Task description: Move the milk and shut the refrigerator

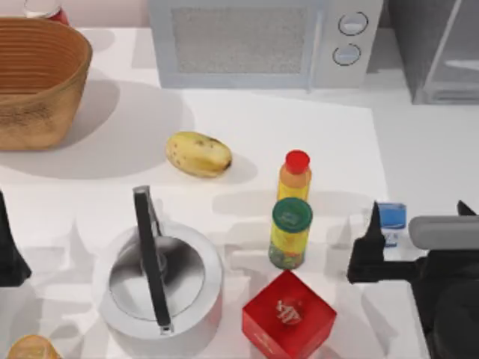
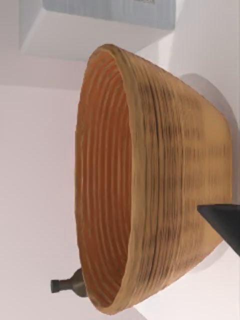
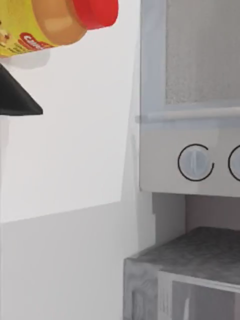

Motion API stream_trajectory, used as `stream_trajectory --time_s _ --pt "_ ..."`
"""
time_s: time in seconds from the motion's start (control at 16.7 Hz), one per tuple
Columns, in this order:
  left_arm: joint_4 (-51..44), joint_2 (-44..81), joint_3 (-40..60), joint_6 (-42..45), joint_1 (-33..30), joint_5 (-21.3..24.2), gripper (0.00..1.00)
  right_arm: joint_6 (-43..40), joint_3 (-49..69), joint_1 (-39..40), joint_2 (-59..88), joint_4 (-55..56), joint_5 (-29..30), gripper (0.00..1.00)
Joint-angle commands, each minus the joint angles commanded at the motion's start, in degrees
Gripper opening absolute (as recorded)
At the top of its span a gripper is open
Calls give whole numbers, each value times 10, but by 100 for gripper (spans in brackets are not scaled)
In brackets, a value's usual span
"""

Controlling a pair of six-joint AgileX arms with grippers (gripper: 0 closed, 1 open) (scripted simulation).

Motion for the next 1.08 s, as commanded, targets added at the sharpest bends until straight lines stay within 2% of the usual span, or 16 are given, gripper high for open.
stream_trajectory --time_s 0.42,0.84,1.08 --pt "0 0 0 0 0 0 100 43 30 -8 204 121 -6 100" --pt "0 0 0 0 0 0 100 45 30 -7 222 131 -8 100" --pt "0 0 0 0 0 0 100 32 24 -39 222 151 -35 100"
